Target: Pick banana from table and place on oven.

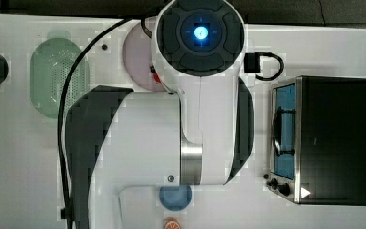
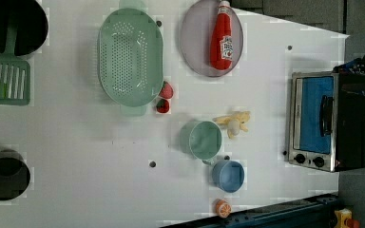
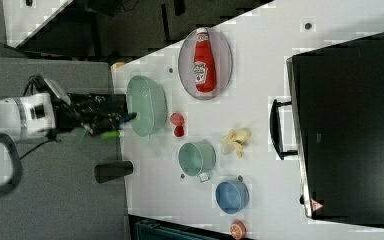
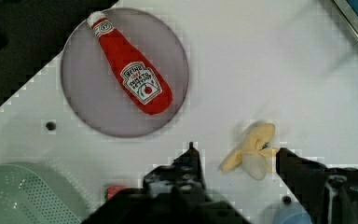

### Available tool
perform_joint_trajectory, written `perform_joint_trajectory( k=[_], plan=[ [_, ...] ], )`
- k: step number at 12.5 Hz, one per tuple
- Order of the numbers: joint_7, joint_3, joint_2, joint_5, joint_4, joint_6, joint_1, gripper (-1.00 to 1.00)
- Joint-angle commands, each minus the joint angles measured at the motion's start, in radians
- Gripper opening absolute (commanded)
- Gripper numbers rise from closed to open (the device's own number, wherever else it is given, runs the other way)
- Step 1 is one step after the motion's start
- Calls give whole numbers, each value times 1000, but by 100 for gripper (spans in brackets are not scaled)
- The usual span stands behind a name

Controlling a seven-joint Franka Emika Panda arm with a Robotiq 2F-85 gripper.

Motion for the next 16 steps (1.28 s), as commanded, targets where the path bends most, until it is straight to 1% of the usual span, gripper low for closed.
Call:
perform_joint_trajectory(
  k=[1,3,6,8,12,16],
  plan=[
    [101,-26,-485,-44,-319,-177,-27,58],
    [101,-26,-485,-44,-325,-177,-27,100],
    [101,-26,-476,-44,-344,-170,-27,100],
    [101,-26,-454,-44,-375,-124,-27,100],
    [101,-23,-367,-44,-483,79,-27,100],
    [101,-23,-232,-44,-586,334,-27,100]
  ],
)
